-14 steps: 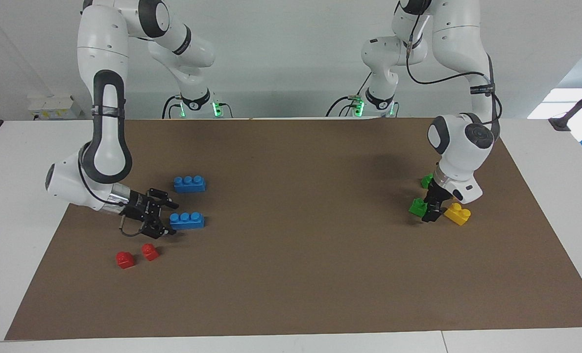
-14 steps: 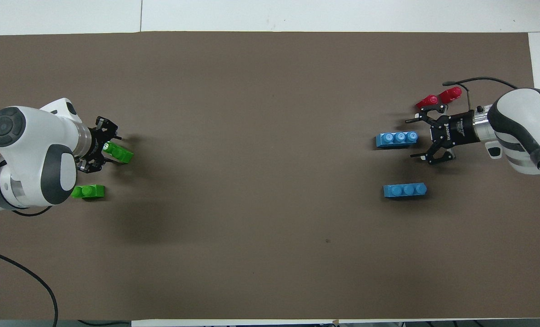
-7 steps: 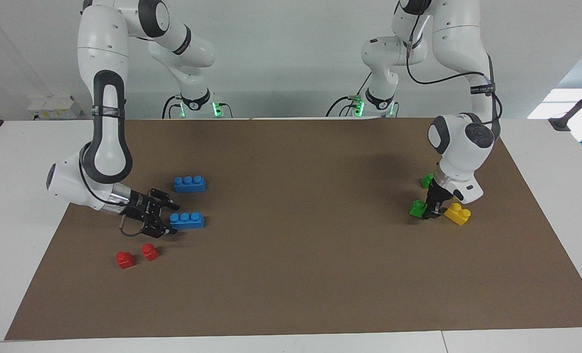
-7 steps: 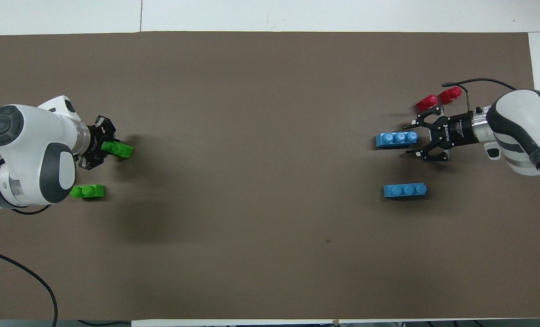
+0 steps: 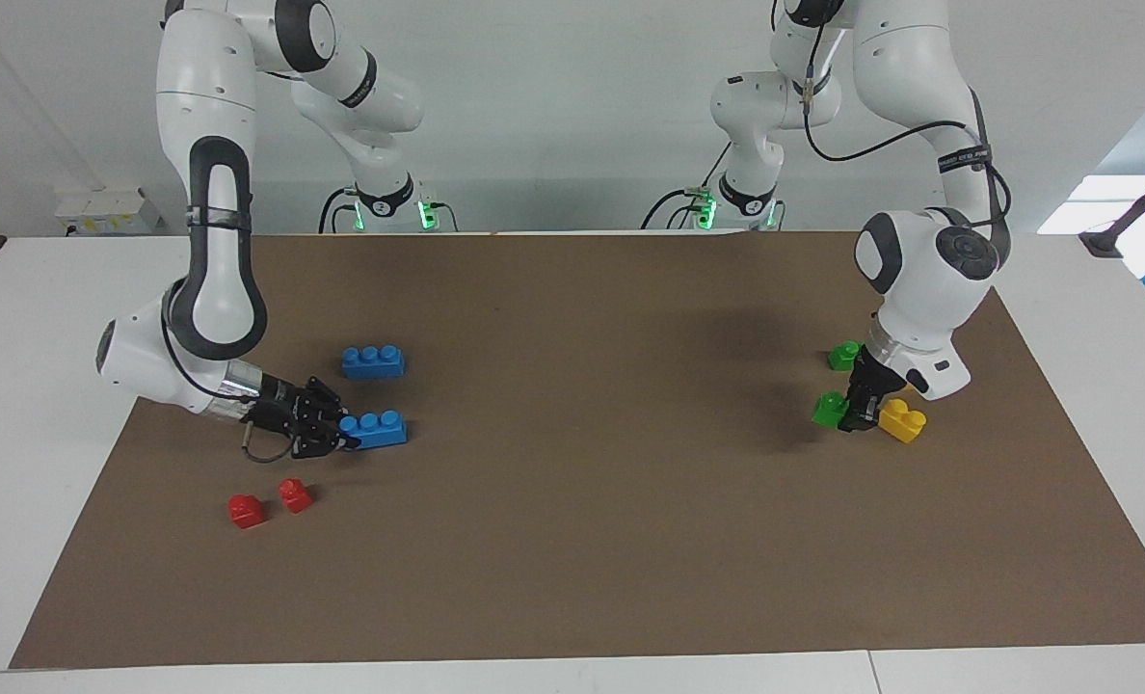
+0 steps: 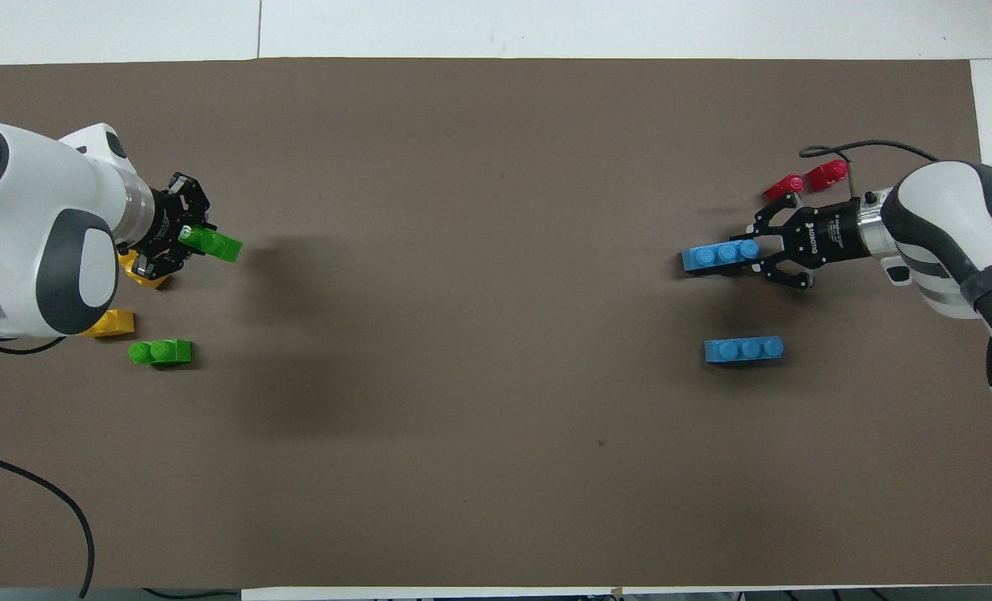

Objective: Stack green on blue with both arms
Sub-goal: 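Lift the green brick with the left gripper while the right gripper carries the blue brick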

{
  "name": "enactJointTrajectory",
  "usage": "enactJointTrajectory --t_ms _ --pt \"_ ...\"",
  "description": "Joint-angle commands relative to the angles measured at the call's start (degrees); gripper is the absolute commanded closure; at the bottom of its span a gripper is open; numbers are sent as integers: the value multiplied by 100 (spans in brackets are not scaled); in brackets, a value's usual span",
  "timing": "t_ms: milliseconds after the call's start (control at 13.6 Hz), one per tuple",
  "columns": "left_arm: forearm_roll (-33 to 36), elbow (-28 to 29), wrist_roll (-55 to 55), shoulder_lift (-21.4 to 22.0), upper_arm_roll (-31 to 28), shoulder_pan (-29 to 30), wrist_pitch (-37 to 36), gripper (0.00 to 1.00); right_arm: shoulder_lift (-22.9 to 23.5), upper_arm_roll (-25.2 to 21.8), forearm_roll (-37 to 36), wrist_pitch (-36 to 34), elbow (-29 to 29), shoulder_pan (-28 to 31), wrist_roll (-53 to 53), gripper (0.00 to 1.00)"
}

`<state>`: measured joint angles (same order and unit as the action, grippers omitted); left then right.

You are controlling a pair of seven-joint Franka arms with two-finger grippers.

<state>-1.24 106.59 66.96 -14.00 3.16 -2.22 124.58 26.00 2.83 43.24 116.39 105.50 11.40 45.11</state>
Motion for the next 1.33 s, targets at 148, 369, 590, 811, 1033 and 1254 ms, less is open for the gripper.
enactJointTrajectory --t_ms 148,369,590,811,1033,1254 --pt "10 -954 746 11 -35 -532 -1110 100 -323 42 -324 -187 -573 -313 864 100" --pt "1 -1131 1528 99 -26 -866 -1436 100 -420 51 -325 -187 -628 -822 1622 100" --pt "10 -1114 2512 126 -26 -1244 -1498 100 -464 69 -237 49 -522 -1516 2666 100" --pt "10 -1105 3277 134 -26 -1517 -1516 100 -490 69 131 331 -452 -2027 3459 100" --pt "10 -1105 3805 134 -26 -1763 -1516 100 -551 69 500 1118 -110 -2535 3531 100" --pt "10 -1123 4131 134 -17 -1939 -1437 100 -552 77 895 1789 303 -2862 3200 100"
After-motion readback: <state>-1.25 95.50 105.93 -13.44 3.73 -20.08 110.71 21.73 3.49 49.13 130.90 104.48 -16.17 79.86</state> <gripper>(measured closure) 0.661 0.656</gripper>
